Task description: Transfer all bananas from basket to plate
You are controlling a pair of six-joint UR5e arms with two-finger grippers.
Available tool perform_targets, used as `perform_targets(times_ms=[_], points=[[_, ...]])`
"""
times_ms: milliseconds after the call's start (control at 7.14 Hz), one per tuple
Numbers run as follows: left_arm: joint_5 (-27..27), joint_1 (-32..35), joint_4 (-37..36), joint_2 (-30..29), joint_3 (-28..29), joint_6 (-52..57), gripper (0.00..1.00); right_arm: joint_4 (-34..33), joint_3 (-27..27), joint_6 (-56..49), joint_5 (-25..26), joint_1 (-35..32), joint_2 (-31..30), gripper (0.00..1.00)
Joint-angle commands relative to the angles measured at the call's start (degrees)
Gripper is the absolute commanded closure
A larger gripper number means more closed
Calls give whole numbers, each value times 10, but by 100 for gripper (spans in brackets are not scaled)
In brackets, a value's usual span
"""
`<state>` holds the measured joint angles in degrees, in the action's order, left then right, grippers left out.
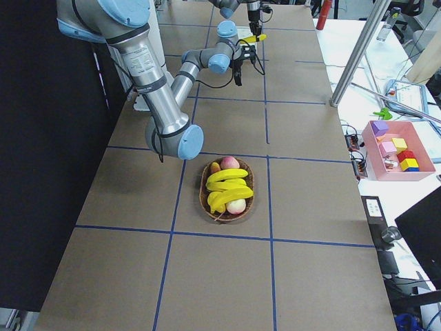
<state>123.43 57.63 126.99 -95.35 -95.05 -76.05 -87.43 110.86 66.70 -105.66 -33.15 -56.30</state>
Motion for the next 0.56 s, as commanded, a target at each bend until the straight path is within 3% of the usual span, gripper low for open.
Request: perform_targets(times_ms=[0,420], points=[[-4,36,-26,59,14,84,100,-28,30,-67,-31,-34,-53,1],[-6,53,-22,66,101,85,100,-27,48,-131,-88,-88,-108,1]])
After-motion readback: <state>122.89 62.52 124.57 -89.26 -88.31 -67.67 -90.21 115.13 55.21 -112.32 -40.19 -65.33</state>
